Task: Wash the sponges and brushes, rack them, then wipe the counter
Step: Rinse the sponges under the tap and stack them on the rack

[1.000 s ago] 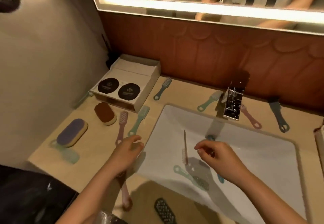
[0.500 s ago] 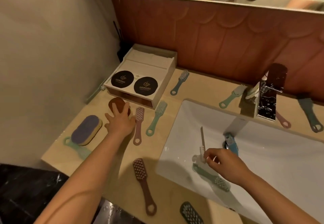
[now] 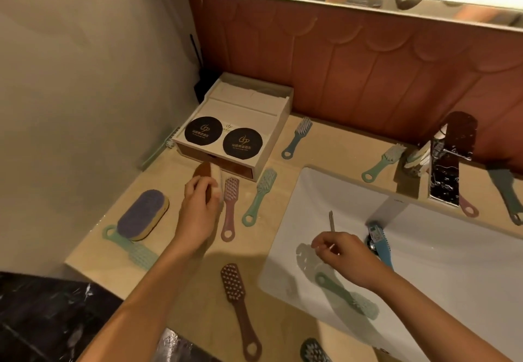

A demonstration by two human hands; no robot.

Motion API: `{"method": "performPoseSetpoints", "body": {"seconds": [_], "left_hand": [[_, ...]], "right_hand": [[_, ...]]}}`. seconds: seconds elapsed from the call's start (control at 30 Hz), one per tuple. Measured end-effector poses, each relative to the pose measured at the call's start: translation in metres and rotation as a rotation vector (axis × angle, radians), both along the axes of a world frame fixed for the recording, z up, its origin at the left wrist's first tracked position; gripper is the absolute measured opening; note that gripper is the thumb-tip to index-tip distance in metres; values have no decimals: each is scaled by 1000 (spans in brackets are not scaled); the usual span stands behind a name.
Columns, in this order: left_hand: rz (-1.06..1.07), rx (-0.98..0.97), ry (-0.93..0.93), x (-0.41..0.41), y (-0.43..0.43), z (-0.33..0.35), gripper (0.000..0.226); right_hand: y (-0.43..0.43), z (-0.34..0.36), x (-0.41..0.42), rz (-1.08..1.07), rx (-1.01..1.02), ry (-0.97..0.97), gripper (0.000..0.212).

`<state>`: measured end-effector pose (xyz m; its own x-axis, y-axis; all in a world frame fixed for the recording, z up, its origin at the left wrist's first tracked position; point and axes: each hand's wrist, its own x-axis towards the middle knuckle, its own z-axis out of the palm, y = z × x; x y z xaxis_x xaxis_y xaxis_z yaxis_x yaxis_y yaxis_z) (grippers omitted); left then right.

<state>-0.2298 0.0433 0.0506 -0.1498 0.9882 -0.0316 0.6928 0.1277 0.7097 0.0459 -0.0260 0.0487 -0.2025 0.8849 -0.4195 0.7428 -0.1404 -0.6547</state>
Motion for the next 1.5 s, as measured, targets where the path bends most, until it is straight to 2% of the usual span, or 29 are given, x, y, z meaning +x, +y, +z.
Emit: {"method": "performPoseSetpoints", "body": {"seconds": [0.07,0.2,0.27,0.33,0.4,0.5,0.57,0.6,0.7,0.77,0.87,0.9,1.03,1.13,1.23,1.37,1.43,1.5], "left_hand": [[-79,7,-175,5,-18,13,22],[-189,-56,-498,16,-48,27,56],[-179,-72,-518,17,-59,26,66],[-213,-69,-456,20,-68,23,73],[-277,-55,-376,23,-75,22,75],[-354,-121,-401,12,-76,27,82],[-343,-161,-322,-8,-62,24,86],[-282,-170,-253,-21,-52,20,80],[-55,-122,149,-65,-21,-1,66],[87,-128,368,-94,-7,-16,70],[147,-328,496,-128,3,-30,98],[145,-375,530,-135,4,-33,101],[157,-326,607,-140,9,-34,72],[194,-225,466,-126,10,-23,60],[154,-206,118,-95,8,-1,43],[4,-467,-382,-46,-4,28,27],[-49,-571,-623,-24,-13,41,31],[-51,-648,-772,-4,-20,48,31]], "right_hand": [[6,12,-16,-104,-49,200,16],[15,40,-52,-335,-320,678,26],[21,49,-69,-358,-376,730,39],[26,52,-84,-386,-341,718,47],[27,49,-97,-423,-258,712,47],[28,40,-105,-491,-158,712,41],[28,36,-104,-554,-156,744,36],[28,33,-103,-594,-165,759,35],[28,29,-97,-708,-206,822,36],[27,28,-91,-742,-244,891,32],[26,26,-84,-738,-250,931,29],[26,26,-82,-738,-244,932,29],[24,24,-74,-783,-231,947,30],[22,23,-68,-801,-244,965,29],[18,24,-63,-794,-244,986,28],[13,30,-59,-778,-211,1025,27],[10,36,-59,-734,-159,1000,25],[7,41,-60,-676,-97,955,23]]}}
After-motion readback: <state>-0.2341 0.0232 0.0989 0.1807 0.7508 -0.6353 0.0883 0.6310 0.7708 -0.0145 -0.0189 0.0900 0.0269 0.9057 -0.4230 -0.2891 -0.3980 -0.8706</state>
